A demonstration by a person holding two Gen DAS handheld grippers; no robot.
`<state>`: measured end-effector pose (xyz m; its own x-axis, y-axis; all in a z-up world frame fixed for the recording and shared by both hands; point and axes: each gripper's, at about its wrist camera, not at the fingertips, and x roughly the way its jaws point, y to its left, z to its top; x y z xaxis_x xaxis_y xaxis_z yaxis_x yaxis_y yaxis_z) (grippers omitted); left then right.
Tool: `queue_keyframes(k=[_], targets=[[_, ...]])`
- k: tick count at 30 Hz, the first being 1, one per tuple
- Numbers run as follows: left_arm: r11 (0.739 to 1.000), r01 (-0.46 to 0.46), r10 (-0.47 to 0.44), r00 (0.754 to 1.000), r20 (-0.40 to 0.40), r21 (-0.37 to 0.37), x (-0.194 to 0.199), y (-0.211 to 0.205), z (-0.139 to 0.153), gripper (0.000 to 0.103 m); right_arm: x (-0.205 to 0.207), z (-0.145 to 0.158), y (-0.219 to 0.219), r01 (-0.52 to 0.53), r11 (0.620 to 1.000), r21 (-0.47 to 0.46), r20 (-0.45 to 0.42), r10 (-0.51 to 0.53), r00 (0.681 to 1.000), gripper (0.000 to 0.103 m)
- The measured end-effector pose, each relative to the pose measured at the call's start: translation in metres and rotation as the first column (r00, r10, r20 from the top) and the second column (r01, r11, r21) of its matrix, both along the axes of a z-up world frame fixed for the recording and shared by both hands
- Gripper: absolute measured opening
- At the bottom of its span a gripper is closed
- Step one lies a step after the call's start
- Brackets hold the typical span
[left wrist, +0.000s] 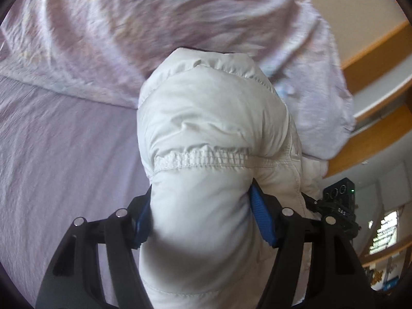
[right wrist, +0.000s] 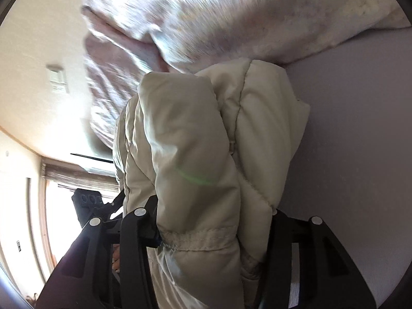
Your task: Fold large clothes
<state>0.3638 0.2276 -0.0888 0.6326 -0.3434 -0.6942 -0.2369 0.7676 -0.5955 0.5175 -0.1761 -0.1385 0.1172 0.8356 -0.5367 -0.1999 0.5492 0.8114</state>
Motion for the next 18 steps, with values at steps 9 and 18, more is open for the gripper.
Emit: queue_keyframes(k=[9, 18], targets=[[0.979, -0.036, 0.043, 0.999, -0.028, 0.199, 0.000, -0.004, 0.011, 0.082, -0.010, 0.019, -0.006, 0.035, 0.985, -0.167, 0.092, -0.019, 0.996, 0.069], [0.899, -0.104, 0.063, 0.992, 0.108, 0.426, -0.011, -0.046, 0.062, 0.093, -0.054, 0.100, -0.017, 0.311, 0.884, -0.350, 0.493, -0.108, 0.863, 0.070]])
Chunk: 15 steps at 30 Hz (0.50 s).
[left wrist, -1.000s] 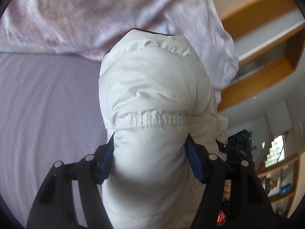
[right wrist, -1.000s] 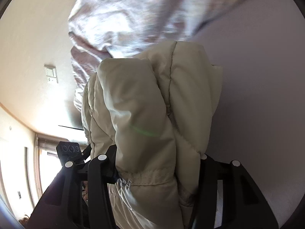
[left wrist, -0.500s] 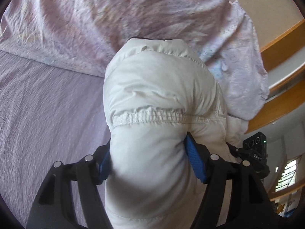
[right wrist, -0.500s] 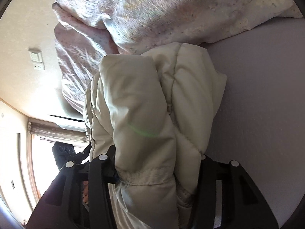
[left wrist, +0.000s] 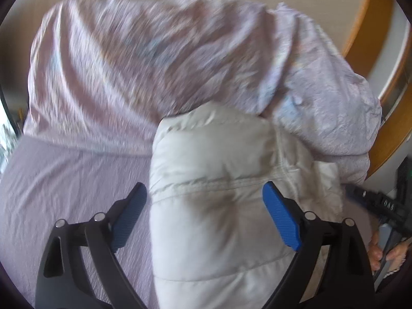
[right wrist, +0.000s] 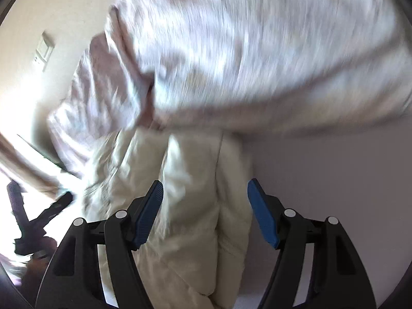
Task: Fold large clothes
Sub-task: 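Set the bundle down on the sheet and press it flat with both tools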
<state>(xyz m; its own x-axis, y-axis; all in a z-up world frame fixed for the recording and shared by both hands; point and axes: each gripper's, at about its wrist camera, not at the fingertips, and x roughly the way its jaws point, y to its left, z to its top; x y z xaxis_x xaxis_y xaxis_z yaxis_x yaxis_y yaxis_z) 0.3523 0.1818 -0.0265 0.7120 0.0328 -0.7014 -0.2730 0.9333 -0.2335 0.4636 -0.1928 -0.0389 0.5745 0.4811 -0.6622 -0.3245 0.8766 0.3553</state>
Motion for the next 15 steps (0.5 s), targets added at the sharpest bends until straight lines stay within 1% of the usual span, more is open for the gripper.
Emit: queue_keyframes(k=[1, 2, 3, 4, 5, 6, 7, 9, 10, 12, 14, 15], targets=[[1.000, 0.007, -0.007, 1.000, 0.010, 0.023, 0.001, -0.007, 0.002, 0.094, -0.003, 0.007, -0.002, 0.016, 1.000, -0.010, 0.046, -0.016, 0.999, 0.069], [0.999, 0.015, -0.016, 1.000, 0.014, 0.043, 0.004, -0.014, 0.003, 0.094, -0.007, 0.014, 0.001, 0.009, 1.000, -0.011, 0.083, -0.008, 0.996, 0.069], [0.998, 0.026, -0.027, 1.000, 0.015, 0.062, 0.006, -0.021, 0.003, 0.095, -0.009, 0.016, 0.006, -0.015, 1.000, -0.015, 0.090, 0.016, 0.996, 0.064], [0.997, 0.033, -0.034, 0.999, 0.009, 0.073, 0.011, -0.027, 0.002, 0.095, -0.010, 0.017, 0.016, -0.065, 0.997, -0.039, 0.085, 0.068, 0.994, 0.057], [0.996, 0.037, -0.037, 0.999, 0.001, 0.081, 0.014, -0.031, 0.000, 0.095, -0.010, 0.014, 0.025, -0.101, 0.992, -0.073, 0.081, 0.107, 0.991, 0.054], [0.996, 0.041, -0.041, 0.999, -0.009, 0.083, 0.019, -0.035, -0.004, 0.095, -0.012, 0.011, 0.036, -0.144, 0.984, -0.108, 0.078, 0.153, 0.985, 0.048], [0.996, 0.042, -0.041, 0.999, -0.015, 0.083, 0.022, -0.037, -0.007, 0.095, -0.008, 0.007, 0.049, -0.161, 0.980, -0.120, 0.072, 0.170, 0.983, 0.044], [0.996, 0.044, -0.041, 0.998, -0.040, 0.077, 0.030, -0.041, -0.017, 0.095, -0.004, -0.003, 0.062, -0.192, 0.974, -0.122, 0.038, 0.198, 0.979, 0.042], [0.995, 0.041, -0.037, 0.998, -0.050, 0.089, 0.032, -0.043, -0.020, 0.095, -0.007, -0.014, 0.068, -0.196, 0.973, -0.126, 0.028, 0.201, 0.979, 0.042], [0.990, 0.046, -0.039, 0.998, -0.055, 0.134, 0.035, -0.048, -0.025, 0.095, 0.000, -0.021, 0.079, -0.196, 0.971, -0.138, 0.012, 0.199, 0.980, 0.042], [0.985, 0.053, -0.044, 0.997, -0.058, 0.163, 0.038, -0.051, -0.028, 0.097, 0.001, -0.034, 0.086, -0.192, 0.965, -0.180, -0.006, 0.194, 0.981, 0.042], [0.984, 0.055, -0.045, 0.997, -0.058, 0.172, 0.040, -0.051, -0.030, 0.100, 0.006, -0.034, 0.095, -0.190, 0.963, -0.192, -0.012, 0.191, 0.982, 0.042]])
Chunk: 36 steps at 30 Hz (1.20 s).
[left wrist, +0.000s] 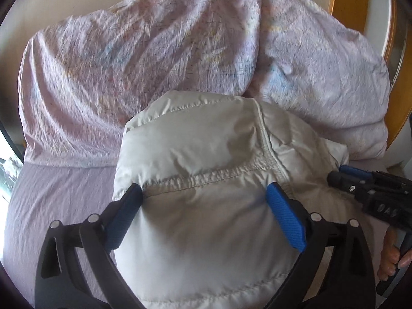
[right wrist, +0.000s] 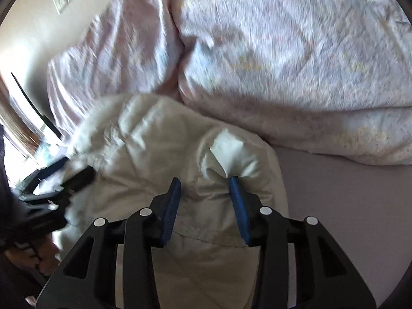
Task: Fold large clothes
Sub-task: 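Set the bundle down on the sheet and press it flat with both tools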
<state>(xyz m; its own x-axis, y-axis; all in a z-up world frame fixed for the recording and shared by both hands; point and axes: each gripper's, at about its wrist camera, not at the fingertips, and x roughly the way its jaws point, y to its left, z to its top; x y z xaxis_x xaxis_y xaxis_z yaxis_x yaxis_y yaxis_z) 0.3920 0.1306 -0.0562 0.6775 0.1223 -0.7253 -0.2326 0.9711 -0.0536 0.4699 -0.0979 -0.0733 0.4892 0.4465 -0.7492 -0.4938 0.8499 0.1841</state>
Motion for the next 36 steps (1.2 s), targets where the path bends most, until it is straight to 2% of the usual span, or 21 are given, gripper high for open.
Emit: queue_keyframes(k=[6, 14, 21, 24, 36], targets=[[1.000, -0.016, 0.016, 1.000, -0.007, 0.020, 0.007, 0.004, -0.011, 0.101, 0.002, -0.024, 0.015, 0.013, 0.999, -0.033, 0.001, -0.013, 1.000, 0.043], [0.999, -0.024, 0.025, 1.000, -0.008, 0.043, 0.012, 0.005, -0.022, 0.101, 0.007, -0.047, 0.026, 0.014, 1.000, -0.019, -0.005, -0.014, 1.000, 0.044], [0.999, -0.030, 0.030, 1.000, -0.004, 0.046, 0.015, 0.007, -0.027, 0.101, 0.008, -0.050, 0.038, 0.014, 1.000, -0.018, 0.014, -0.014, 1.000, 0.046], [0.998, -0.032, 0.032, 0.999, -0.002, 0.046, 0.016, 0.007, -0.029, 0.101, 0.008, -0.049, 0.028, 0.017, 1.000, -0.017, 0.027, -0.016, 1.000, 0.046], [0.997, -0.050, 0.050, 0.999, 0.013, 0.057, 0.020, 0.008, -0.033, 0.101, 0.009, -0.053, 0.033, 0.020, 1.000, -0.009, 0.064, -0.019, 0.998, 0.046]])
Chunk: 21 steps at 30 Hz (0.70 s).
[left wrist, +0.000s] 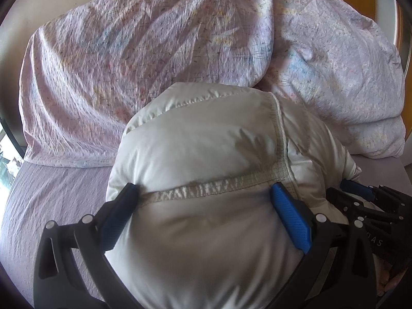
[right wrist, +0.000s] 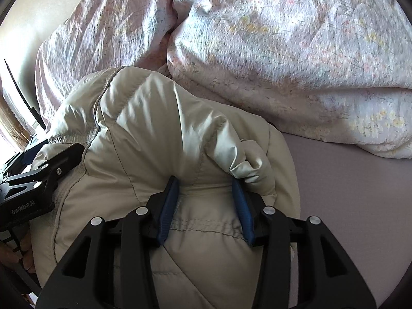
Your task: Fold large clothes
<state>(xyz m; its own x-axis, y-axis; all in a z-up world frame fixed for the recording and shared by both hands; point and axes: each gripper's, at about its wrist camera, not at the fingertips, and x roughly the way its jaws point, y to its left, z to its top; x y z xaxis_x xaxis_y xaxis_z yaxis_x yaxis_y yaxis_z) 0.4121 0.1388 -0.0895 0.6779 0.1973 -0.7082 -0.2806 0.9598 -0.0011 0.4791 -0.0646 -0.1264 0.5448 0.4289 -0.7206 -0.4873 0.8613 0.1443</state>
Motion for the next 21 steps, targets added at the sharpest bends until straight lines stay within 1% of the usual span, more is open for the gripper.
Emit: queue_keyframes(k=[4, 6, 8, 11, 13, 14, 17, 21], targets=[[1.000, -0.001, 0.001, 1.000, 0.002, 0.013, -0.001, -0.003, 0.000, 0.101, -0.001, -0.002, 0.003, 0.010, 1.000, -0.006, 0.008, -0.010, 1.000, 0.046], [1.000, -0.001, 0.001, 1.000, 0.000, 0.022, -0.003, -0.006, 0.001, 0.101, 0.000, -0.001, 0.006, 0.019, 1.000, -0.017, -0.008, -0.019, 1.000, 0.046], [1.000, 0.007, -0.006, 1.000, -0.009, 0.030, -0.008, -0.010, 0.008, 0.101, -0.001, 0.004, 0.007, 0.037, 0.999, -0.038, -0.027, -0.038, 0.999, 0.049], [1.000, 0.011, -0.011, 1.000, -0.022, 0.002, -0.026, -0.009, 0.021, 0.101, -0.009, 0.017, 0.005, 0.076, 0.995, -0.067, -0.054, -0.079, 0.995, 0.057], [1.000, 0.008, -0.008, 1.000, -0.019, -0.005, -0.041, -0.007, 0.029, 0.101, -0.023, 0.027, 0.000, 0.096, 0.992, -0.075, -0.045, -0.100, 0.994, 0.065], [1.000, 0.006, -0.006, 1.000, -0.015, -0.002, -0.050, -0.007, 0.033, 0.101, -0.030, 0.031, -0.003, 0.103, 0.992, -0.078, -0.039, -0.106, 0.994, 0.065], [1.000, 0.001, -0.001, 1.000, 0.002, 0.000, -0.084, -0.007, 0.046, 0.101, -0.055, 0.043, -0.013, 0.121, 0.989, -0.080, -0.041, -0.125, 0.991, 0.071], [1.000, 0.003, -0.003, 1.000, 0.014, -0.008, -0.131, -0.008, 0.057, 0.101, -0.090, 0.053, -0.024, 0.139, 0.987, -0.076, -0.057, -0.144, 0.988, 0.085]])
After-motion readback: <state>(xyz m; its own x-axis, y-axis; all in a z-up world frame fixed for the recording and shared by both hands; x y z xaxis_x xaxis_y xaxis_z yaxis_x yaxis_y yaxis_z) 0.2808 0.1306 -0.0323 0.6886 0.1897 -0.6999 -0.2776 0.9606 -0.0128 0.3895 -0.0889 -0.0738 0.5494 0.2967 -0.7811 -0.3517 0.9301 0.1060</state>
